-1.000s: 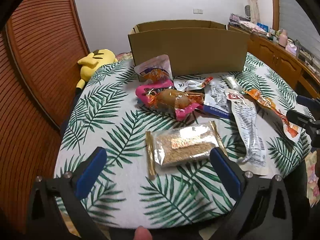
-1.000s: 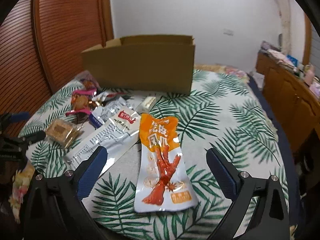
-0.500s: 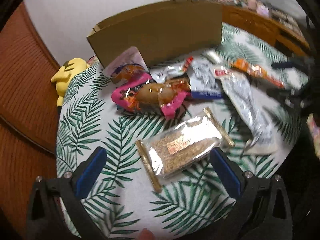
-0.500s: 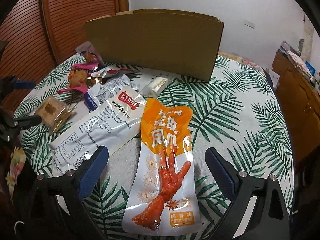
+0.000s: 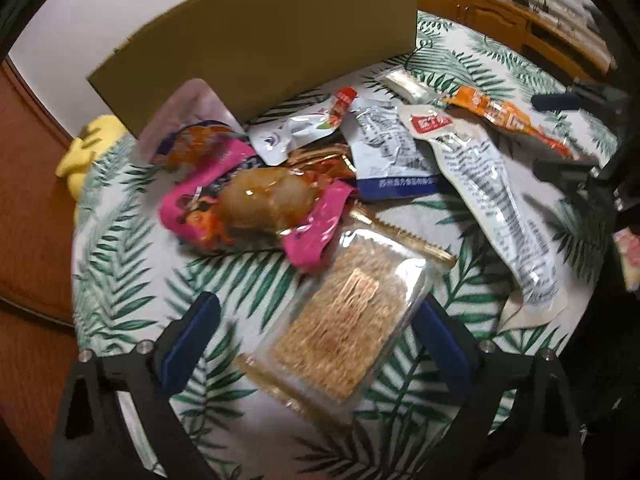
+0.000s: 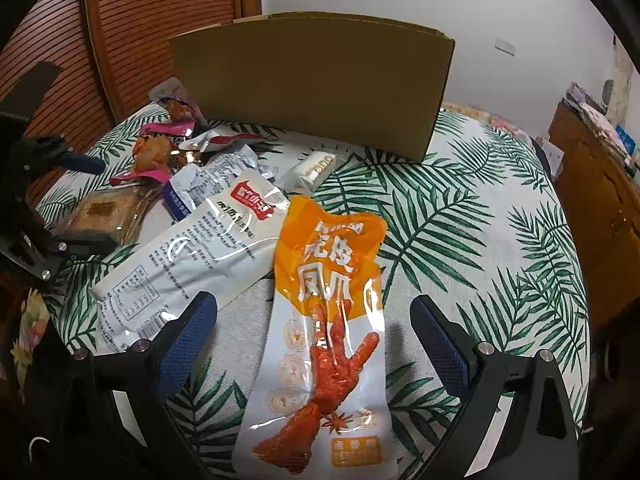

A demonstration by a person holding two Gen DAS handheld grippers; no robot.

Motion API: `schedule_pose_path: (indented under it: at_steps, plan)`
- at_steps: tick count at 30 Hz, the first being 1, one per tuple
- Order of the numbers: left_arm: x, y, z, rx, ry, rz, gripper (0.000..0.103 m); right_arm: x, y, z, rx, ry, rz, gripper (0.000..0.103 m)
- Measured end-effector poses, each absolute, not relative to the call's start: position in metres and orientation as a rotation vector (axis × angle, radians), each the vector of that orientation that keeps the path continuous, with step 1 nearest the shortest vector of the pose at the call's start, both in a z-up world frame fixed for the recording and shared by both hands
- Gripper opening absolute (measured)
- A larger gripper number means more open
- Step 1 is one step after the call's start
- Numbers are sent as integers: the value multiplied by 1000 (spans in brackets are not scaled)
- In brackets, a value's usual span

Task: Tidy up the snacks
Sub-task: 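Reach the left tool to the clear sesame bar pack while the right tool reaches the orange chicken-feet pouch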

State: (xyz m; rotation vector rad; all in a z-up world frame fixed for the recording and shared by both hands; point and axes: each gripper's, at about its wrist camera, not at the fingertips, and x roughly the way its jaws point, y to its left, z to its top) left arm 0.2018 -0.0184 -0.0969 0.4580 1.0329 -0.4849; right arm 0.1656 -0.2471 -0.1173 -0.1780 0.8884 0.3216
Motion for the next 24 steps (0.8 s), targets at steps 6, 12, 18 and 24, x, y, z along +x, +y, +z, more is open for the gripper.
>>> schedule_pose_path:
  at_steps: [6,12,18,24]
  plan:
    - [201,-15,-100,385,1050,-542,83,175,-246,-119,-179,912,342,97]
    - [194,-9,-98,338,1047,-573,68,188,-239,-123,-219,970,349,91]
    - [184,1,-95,306,1019,-573,56,196,-238,-125,-246,1023,359,83]
    - [183,3,-95,289,1018,-560,62,207,-244,-121,-241,1059,370,64]
